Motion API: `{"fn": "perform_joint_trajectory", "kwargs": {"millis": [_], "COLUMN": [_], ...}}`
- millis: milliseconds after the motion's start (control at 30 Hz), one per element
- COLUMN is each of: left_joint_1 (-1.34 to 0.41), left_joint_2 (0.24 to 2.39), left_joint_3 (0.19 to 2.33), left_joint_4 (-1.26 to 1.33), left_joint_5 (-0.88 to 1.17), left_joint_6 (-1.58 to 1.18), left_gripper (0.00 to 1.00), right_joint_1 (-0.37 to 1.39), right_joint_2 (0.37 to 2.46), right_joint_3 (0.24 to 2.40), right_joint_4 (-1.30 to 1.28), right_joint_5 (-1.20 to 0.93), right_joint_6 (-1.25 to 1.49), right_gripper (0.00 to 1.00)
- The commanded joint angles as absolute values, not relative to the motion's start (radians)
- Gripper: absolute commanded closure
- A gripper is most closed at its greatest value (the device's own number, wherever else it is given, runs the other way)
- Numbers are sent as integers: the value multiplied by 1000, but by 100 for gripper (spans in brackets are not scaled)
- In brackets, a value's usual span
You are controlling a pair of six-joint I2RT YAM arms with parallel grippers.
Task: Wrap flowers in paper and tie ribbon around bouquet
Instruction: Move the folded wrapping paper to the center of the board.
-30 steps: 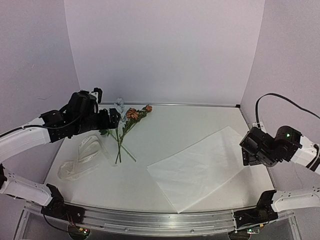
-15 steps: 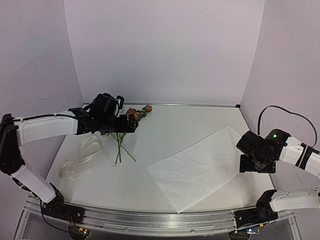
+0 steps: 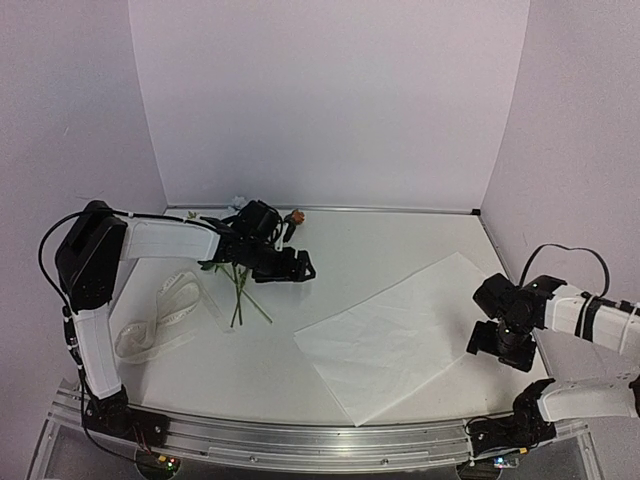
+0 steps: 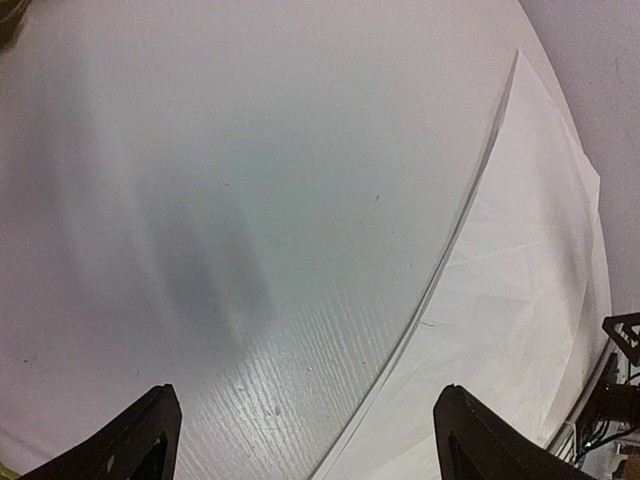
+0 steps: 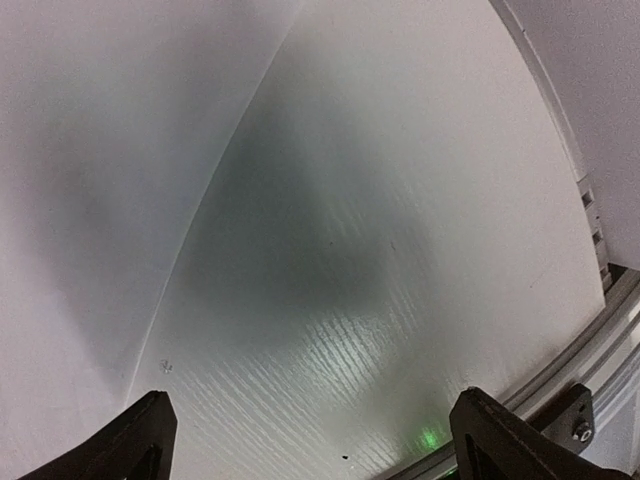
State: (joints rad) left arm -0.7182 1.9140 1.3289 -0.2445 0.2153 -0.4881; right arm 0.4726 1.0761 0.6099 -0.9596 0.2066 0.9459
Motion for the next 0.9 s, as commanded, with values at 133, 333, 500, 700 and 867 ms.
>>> {"fn": "perform_joint_trajectory", "kwargs": {"millis": [133,333,500,700,867], "left_joint_1": [-742,-765,-777,-778,-778], "left_joint_2": [1932,1940,1942,1935,1934], "left_joint_3": [1278,1203,1170,1138,1107], "left_joint_4": [-177,-125,-104,-92,-77], "left_joint_5": [323,345,352,359,368], "left_joint_6": [-529,-562,-575,-589,-615], "left_gripper": [12,16,20,29,44], "right_joint_1": [412,392,362,312,288], "right_joint_2": [1122,1141,1165,1223,1282], "right_joint_3": [539,496,443,392,391], "right_joint_4": [-737,-619,-450,-254,-169], "right_joint_5": [84,58,11,-64,-101], "right_joint_6": [1004,1035,1063,1100,1117], "right_gripper": [2,2,5,12,25]}}
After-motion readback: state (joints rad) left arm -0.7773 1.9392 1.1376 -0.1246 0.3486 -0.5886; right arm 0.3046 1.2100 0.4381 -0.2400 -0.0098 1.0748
